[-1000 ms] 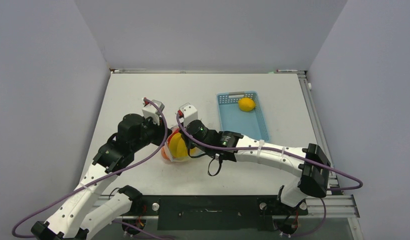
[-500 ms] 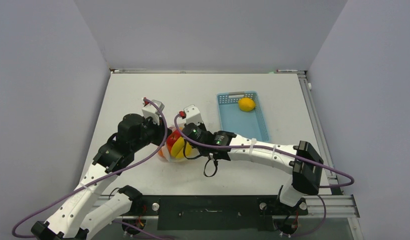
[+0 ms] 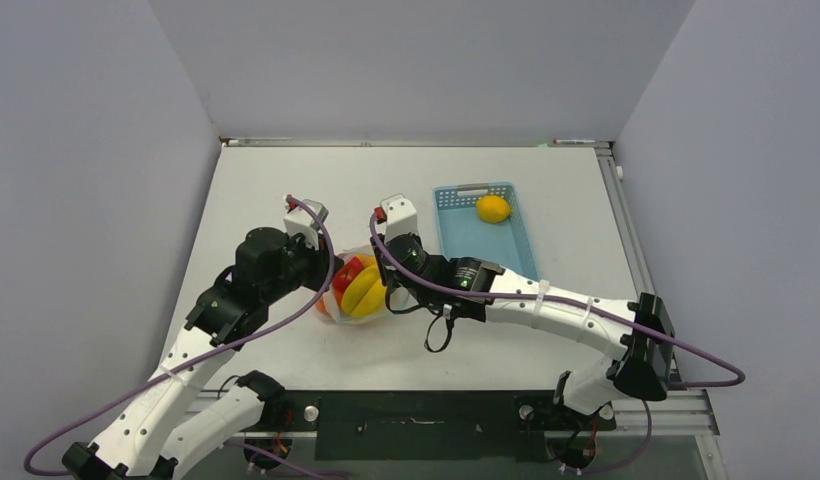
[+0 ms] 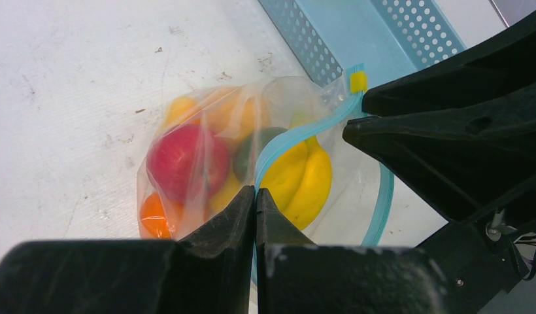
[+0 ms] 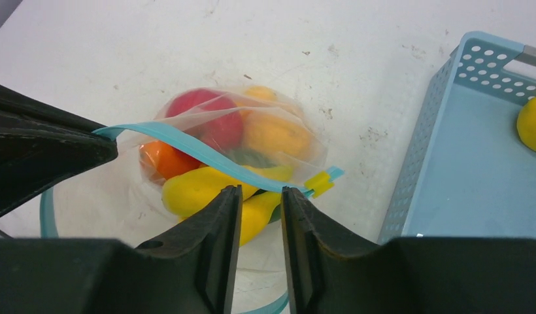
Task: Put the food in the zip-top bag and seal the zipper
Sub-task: Place the fake fruit in the zipper food storage bag, then pick up the fake fruit from the bin.
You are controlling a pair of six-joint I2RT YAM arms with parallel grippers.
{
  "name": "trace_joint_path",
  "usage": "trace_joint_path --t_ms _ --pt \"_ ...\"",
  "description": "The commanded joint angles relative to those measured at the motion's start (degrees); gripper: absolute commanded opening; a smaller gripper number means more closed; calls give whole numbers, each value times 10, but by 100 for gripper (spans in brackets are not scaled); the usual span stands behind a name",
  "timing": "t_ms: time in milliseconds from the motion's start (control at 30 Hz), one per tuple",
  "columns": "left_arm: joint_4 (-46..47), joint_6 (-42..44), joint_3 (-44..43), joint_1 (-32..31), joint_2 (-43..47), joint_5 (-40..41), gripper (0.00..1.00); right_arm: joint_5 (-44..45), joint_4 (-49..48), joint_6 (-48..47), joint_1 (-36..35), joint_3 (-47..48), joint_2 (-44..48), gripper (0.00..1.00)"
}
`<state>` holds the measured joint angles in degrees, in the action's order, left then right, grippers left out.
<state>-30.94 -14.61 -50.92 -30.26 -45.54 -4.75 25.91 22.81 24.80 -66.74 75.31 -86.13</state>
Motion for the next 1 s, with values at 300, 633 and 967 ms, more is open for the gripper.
trace_joint_path --t_ms 300,633,967 --pt "24 -3 -8 4 8 14 0 32 16 -16 56 29 84 45" --pt "21 -2 -10 4 4 14 0 12 33 -42 185 -3 100 64" --pt "21 -2 -9 4 5 15 0 -27 6 -68 288 -44 56 81"
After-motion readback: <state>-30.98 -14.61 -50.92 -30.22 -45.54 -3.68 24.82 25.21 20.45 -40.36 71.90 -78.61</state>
